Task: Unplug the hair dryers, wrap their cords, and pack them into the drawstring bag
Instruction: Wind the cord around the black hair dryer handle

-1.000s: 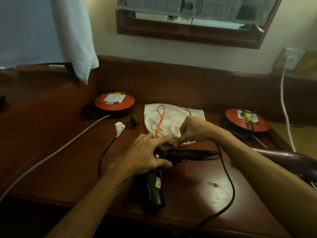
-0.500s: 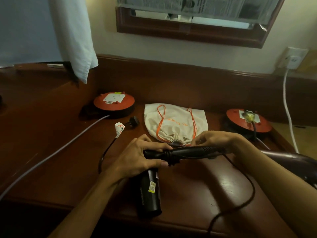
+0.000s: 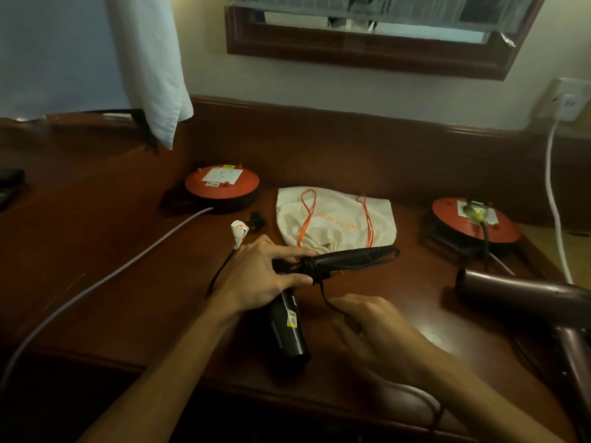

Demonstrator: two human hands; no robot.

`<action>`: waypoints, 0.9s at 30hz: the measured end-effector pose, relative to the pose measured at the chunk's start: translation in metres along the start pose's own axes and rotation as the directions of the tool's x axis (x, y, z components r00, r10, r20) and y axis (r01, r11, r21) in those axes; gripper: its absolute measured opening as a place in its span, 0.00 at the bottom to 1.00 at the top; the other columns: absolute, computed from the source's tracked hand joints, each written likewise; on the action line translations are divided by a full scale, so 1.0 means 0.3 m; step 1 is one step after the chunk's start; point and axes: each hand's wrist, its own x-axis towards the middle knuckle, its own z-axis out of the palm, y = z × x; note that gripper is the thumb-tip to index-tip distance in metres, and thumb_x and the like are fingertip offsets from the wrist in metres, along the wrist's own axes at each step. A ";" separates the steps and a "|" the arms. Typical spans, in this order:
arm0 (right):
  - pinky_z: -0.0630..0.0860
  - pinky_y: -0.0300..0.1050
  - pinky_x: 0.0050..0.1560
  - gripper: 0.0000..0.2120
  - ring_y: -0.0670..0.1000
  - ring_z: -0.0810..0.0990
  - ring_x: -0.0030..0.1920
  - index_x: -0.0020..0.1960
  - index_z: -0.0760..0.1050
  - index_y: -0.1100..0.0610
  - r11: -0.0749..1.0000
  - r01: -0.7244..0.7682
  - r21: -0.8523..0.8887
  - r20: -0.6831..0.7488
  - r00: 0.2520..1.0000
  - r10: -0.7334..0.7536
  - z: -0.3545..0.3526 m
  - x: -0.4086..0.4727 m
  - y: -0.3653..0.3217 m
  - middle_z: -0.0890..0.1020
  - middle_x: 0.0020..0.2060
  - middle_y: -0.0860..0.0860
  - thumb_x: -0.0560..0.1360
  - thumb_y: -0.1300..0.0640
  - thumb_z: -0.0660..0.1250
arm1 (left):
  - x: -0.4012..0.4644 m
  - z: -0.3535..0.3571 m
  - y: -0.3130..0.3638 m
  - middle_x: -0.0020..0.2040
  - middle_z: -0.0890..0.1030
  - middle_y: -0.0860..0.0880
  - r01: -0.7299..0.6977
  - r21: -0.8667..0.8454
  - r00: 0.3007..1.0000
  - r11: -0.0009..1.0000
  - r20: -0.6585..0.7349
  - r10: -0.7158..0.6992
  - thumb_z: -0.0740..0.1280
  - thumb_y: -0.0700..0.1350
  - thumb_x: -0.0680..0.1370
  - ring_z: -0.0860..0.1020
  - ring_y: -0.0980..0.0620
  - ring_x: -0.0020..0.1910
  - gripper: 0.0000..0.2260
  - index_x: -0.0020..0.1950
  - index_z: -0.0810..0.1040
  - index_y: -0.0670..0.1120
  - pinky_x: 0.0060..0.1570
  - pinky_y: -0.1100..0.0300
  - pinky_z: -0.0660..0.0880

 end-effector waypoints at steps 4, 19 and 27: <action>0.76 0.56 0.43 0.12 0.54 0.79 0.45 0.52 0.77 0.51 0.995 0.026 -0.094 0.001 1.000 -0.026 -0.042 0.031 -0.007 0.80 0.47 0.46 0.80 0.52 0.55 | -0.008 -0.003 0.042 0.50 0.78 0.55 -0.002 0.128 0.999 0.992 0.033 -0.002 0.76 0.65 0.67 0.75 0.57 0.50 0.22 0.60 0.78 0.73 0.57 0.53 0.73; 0.75 0.50 0.36 0.08 0.48 0.76 0.40 0.49 0.85 0.50 0.964 0.033 -0.265 0.011 0.999 -0.031 -0.243 0.214 0.034 0.77 0.44 0.45 0.73 0.47 0.75 | 0.022 0.007 0.101 0.53 0.66 0.57 -0.118 0.353 0.965 0.928 0.261 0.023 0.68 0.65 0.76 0.62 0.58 0.57 0.25 0.72 0.70 0.66 0.60 0.57 0.55; 0.71 0.50 0.39 0.15 0.49 0.77 0.35 0.39 0.86 0.56 0.970 -0.204 0.134 0.312 0.937 0.154 -0.220 0.331 0.189 0.83 0.34 0.55 0.68 0.43 0.78 | -0.006 0.002 0.069 0.51 0.68 0.59 -0.186 0.296 0.964 0.937 0.240 0.115 0.70 0.65 0.73 0.66 0.56 0.57 0.25 0.69 0.73 0.66 0.60 0.58 0.60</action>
